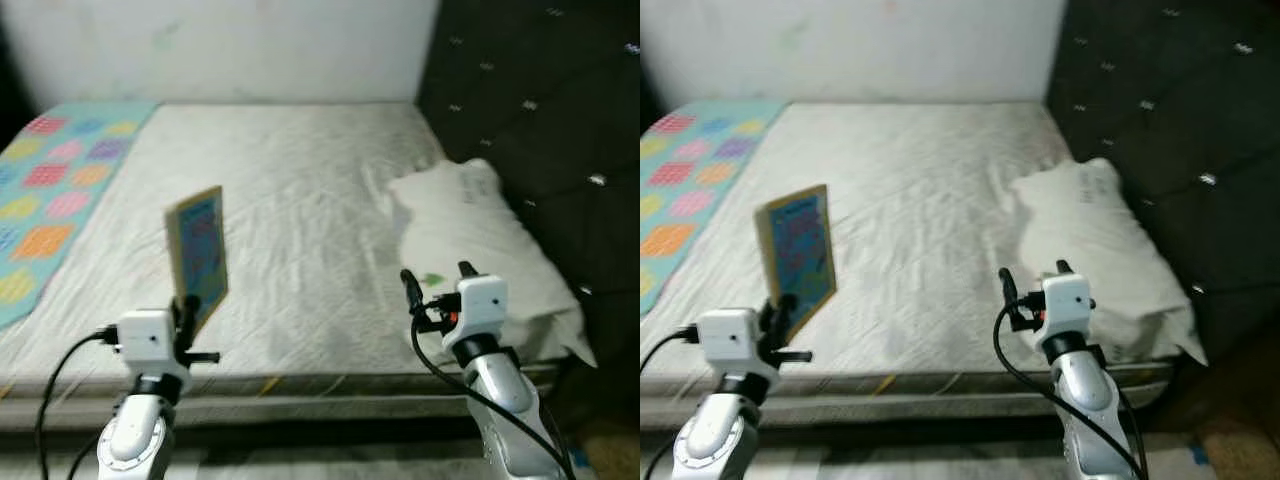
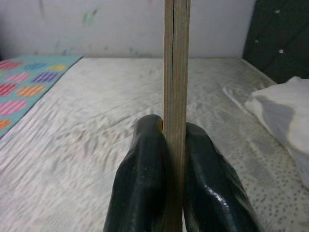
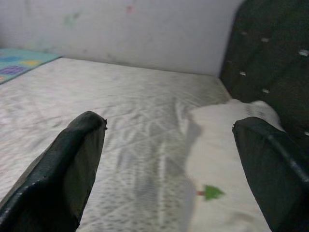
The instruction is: Clean up the room
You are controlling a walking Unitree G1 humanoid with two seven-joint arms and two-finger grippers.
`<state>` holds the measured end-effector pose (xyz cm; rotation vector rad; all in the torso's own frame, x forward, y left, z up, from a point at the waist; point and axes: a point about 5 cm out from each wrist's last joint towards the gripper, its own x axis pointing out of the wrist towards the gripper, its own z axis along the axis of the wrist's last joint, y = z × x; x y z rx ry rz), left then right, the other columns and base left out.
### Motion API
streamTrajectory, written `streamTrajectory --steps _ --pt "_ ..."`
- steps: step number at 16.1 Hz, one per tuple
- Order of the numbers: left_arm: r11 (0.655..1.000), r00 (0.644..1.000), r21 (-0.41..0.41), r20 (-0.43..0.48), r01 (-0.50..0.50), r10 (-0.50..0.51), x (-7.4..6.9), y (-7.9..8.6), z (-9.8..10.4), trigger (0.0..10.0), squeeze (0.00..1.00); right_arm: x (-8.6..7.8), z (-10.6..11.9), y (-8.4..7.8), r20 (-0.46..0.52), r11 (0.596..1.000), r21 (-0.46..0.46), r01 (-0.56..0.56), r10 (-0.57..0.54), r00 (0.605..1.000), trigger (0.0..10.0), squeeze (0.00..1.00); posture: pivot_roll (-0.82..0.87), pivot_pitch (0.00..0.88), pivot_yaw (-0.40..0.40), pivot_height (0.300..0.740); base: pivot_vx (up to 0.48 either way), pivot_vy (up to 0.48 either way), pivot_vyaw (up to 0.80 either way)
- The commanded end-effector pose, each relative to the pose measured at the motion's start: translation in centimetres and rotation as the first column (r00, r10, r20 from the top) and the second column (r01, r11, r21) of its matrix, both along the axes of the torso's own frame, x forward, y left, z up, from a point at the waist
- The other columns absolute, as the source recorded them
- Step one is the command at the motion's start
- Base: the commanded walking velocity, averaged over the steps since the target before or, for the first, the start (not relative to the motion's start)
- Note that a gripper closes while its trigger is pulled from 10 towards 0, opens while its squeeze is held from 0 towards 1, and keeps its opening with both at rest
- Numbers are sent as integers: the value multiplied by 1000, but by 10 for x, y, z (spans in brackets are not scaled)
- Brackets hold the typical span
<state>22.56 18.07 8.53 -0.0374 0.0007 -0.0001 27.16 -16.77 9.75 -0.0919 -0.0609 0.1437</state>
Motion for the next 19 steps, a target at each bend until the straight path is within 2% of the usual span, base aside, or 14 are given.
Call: streamTrajectory --steps 1,4,6,9,12,19 --pt "999 997 -8 64 39 -38 4 -9 12 10000 0 0 2 -5 12 1000 -9 16 -16 1000 10000 0 -111 0 28 740 360 0 0" --pt "999 997 -11 60 42 -41 4 -9 12 10000 0 -1 2 -6 10 1000 -12 17 -16 1000 10000 0 -111 0 28 740 359 0 0" --pt "1000 1000 -18 26 12 -11 2 -8 7 10000 0 -1 2 -6 12 1000 -13 18 -18 1000 10000 0 -115 0 30 740 0 0 0" --pt "1000 1000 -16 20 -19 19 3 -7 6 10000 0 -2 2 -6 16 999 -28 15 -15 1000 10000 0 -113 0 29 740 0 0 0" --pt "1000 1000 -5 23 -8 8 5 -10 8 10000 0 -1 2 -5 18 999 -33 12 -11 1000 10000 0 -114 0 29 740 0 0 594" --pt "1000 1000 0 23 -5 5 6 -9 8 10000 0 0 1 -7 12 1000 -24 16 -16 1000 10000 0 -116 0 29 740 0 -419 88"
